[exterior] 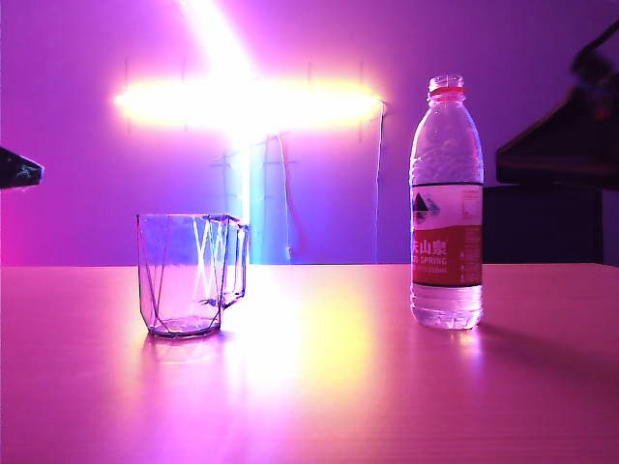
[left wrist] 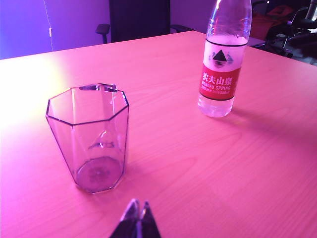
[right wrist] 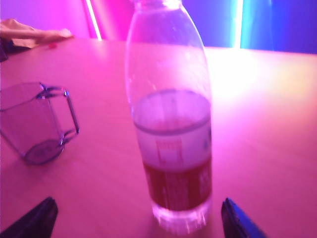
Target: Pick up the mineral water bottle on the table and pour water into the mug until it's half full.
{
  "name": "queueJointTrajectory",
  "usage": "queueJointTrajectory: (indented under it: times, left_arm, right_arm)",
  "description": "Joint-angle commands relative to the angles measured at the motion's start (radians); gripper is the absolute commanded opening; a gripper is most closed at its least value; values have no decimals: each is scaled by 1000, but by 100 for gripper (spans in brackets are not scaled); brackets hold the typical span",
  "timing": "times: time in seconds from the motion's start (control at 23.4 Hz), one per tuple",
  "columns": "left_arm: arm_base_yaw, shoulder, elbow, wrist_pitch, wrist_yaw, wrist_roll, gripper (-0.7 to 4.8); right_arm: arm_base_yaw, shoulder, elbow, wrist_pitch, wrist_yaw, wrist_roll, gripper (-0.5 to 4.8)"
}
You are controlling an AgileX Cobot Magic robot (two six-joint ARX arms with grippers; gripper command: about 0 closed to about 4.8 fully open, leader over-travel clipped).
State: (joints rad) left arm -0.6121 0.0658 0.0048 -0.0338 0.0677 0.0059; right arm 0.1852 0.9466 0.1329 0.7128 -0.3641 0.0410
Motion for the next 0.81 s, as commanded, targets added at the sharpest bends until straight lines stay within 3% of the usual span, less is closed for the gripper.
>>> queueJointTrajectory:
  times: [0.04, 0.26, 0.51, 0.81]
  left_arm:
    - [0, 1, 4, 13, 0, -3, -2]
    - [0, 1, 4, 13, 0, -3, -2]
    - [0, 1, 4, 13, 0, -3, -2]
    - [0, 1, 4, 13, 0, -3, -2]
  right_arm:
    - [7, 272, 21, 365, 28, -4, 479]
    - [8, 683, 122, 697, -33, 19, 479]
    - [8, 810, 245, 690, -55, 23, 479]
    - [13, 827, 333, 567, -102, 23, 479]
